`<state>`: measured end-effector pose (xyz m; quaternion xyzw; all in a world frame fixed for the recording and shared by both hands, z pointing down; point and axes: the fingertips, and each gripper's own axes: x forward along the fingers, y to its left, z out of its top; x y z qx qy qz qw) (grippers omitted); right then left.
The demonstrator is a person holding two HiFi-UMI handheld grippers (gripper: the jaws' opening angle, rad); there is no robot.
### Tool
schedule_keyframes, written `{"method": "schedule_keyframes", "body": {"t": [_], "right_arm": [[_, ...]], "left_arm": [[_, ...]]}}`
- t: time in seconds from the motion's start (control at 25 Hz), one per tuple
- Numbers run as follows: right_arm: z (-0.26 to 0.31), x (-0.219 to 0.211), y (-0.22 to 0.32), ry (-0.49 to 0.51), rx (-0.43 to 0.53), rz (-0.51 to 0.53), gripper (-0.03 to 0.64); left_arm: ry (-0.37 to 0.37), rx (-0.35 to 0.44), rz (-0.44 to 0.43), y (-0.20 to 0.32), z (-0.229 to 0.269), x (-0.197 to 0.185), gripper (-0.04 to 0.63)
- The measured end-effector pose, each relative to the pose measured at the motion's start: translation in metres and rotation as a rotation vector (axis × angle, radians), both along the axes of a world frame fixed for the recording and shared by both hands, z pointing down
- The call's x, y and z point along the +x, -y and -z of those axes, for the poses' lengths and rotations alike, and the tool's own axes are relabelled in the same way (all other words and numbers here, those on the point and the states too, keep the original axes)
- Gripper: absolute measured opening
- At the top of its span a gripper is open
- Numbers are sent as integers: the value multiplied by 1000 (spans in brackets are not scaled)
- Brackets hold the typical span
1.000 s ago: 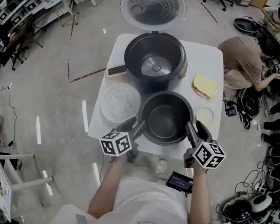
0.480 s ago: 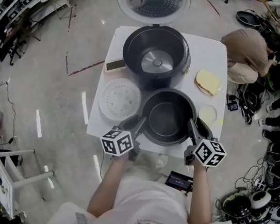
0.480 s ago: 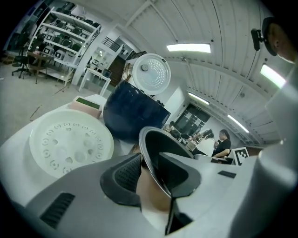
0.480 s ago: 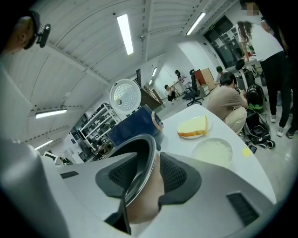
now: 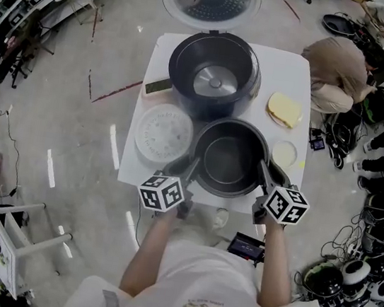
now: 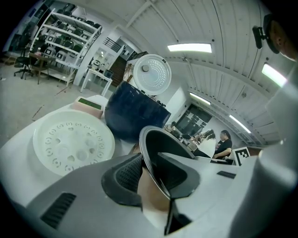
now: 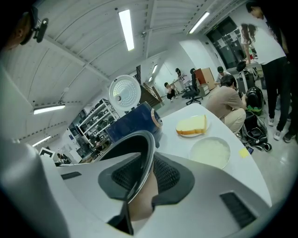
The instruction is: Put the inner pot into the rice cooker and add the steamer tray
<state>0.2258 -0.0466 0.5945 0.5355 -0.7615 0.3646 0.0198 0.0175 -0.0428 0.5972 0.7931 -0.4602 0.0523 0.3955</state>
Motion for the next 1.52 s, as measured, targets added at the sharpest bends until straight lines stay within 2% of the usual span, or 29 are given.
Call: {"method": "schedule_keyframes", "body": {"t": [0.44,1.2,1.52], "right_arm": [[19,3,-15,18,29,-24,83],[104,-8,-34,89,191,-52,79],[132,-1,-34,119,253,-47,77]], "left_arm": [[-43,19,2,-17,13,1,103],[-80,193,10,-25,100,-13,95],[-97,247,18,-25,127,-7,95]]}}
